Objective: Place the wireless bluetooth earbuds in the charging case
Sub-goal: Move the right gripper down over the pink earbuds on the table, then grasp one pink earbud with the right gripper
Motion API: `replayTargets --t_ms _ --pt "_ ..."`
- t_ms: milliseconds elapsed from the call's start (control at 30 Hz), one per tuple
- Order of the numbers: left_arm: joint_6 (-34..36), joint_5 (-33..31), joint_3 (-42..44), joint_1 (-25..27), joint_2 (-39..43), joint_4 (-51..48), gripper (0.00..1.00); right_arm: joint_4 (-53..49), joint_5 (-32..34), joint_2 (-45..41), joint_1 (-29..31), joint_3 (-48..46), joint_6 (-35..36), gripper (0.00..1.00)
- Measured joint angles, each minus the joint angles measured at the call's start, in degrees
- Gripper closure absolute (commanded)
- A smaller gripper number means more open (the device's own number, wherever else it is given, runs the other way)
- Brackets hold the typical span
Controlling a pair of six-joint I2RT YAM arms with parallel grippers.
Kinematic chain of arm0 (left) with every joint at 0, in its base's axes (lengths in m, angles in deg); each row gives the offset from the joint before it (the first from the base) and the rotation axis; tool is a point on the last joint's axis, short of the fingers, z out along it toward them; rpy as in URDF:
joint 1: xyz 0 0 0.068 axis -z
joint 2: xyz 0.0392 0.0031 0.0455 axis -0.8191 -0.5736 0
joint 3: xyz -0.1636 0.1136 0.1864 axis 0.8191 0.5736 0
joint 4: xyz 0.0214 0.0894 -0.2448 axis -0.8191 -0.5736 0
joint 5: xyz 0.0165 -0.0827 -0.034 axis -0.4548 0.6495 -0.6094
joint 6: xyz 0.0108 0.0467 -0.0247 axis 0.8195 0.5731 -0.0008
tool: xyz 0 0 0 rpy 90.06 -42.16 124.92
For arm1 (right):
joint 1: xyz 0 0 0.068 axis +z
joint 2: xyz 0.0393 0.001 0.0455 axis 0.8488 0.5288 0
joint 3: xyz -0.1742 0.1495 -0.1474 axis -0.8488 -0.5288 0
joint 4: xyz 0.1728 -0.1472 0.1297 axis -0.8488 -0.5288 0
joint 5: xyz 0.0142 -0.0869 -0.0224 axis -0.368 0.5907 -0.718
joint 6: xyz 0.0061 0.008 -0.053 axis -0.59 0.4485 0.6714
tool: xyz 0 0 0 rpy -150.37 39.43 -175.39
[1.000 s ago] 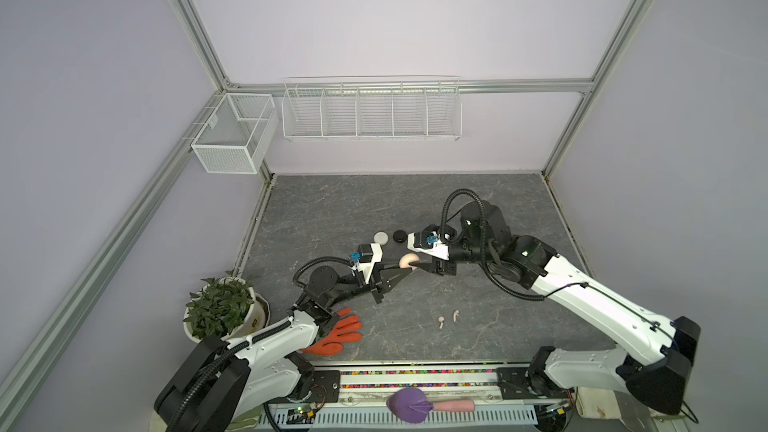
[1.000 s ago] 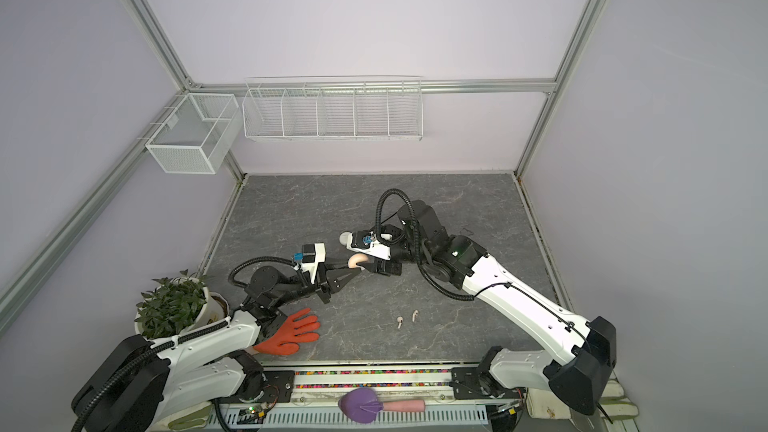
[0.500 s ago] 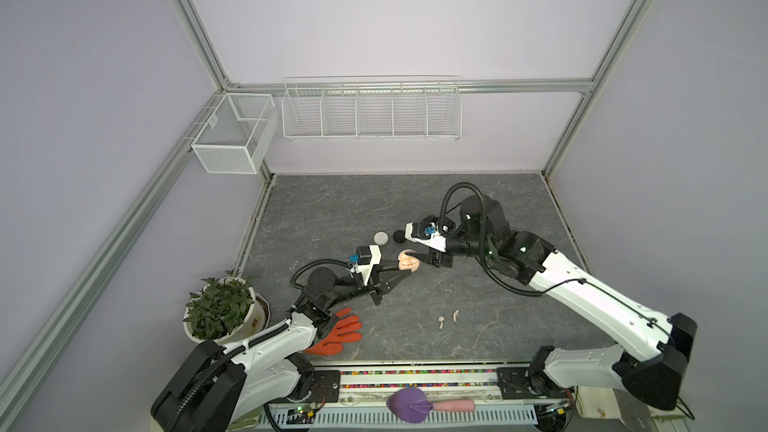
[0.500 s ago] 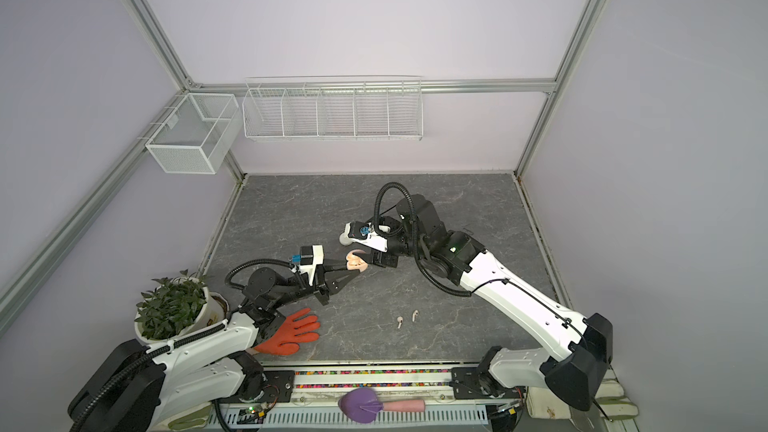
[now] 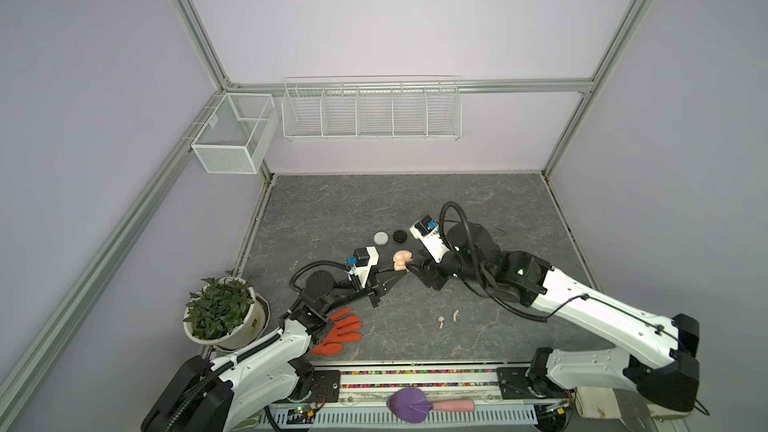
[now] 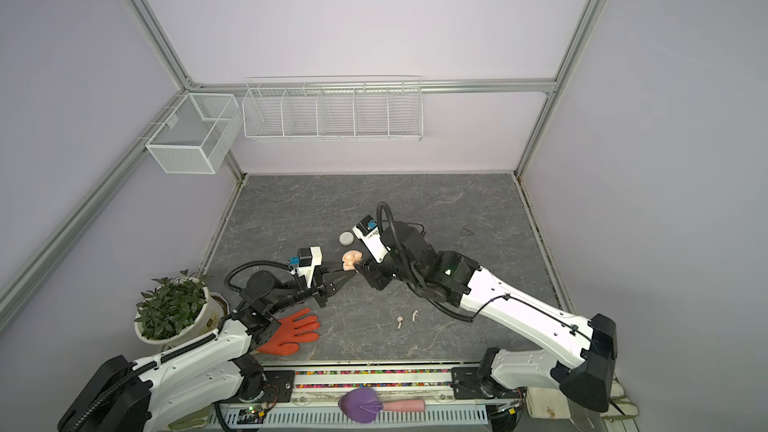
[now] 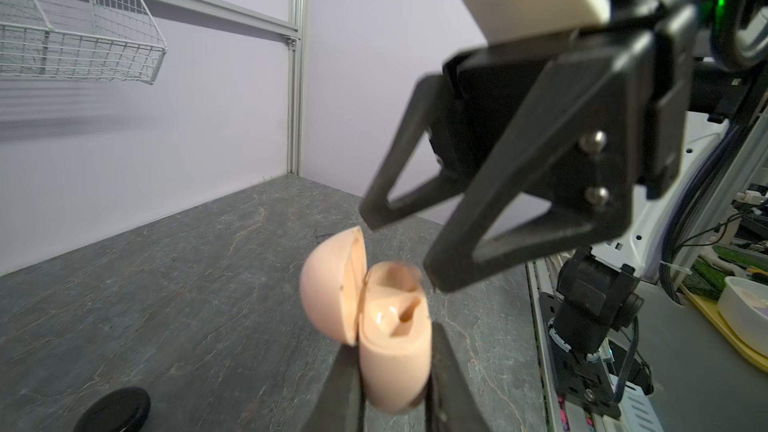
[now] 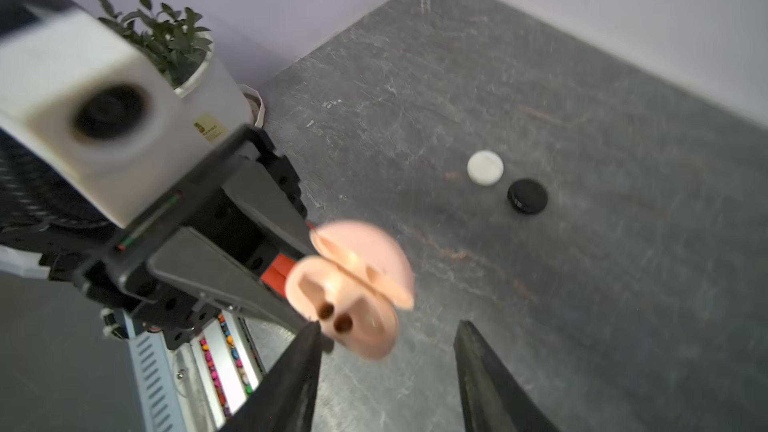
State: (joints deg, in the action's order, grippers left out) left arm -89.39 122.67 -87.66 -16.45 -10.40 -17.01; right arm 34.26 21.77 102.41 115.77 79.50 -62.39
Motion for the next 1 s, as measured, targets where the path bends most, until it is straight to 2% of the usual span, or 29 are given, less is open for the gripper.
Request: replayTargets --t_ms 167,333,633,1000 --pt "-0.2 -1.3 2.1 0.0 1.7 -0.4 1.00 -5.3 4.6 -1.0 0.0 -10.2 -17.9 0.52" --pt "-0.8 -1.4 4.0 0.0 2.1 -0.3 1.00 -6.9 3.9 2.8 0.7 -15.5 -26.8 0.52" --pt "-1.1 -1.4 5.4 0.0 2.6 -0.9 1.00 -6.7 -1.6 9.0 1.0 -19.3 -29.9 0.57" --pt "-0.9 -1.4 5.4 0.0 2.5 -1.7 1.00 -5.0 -2.3 12.7 1.1 -20.3 -29.5 0.62"
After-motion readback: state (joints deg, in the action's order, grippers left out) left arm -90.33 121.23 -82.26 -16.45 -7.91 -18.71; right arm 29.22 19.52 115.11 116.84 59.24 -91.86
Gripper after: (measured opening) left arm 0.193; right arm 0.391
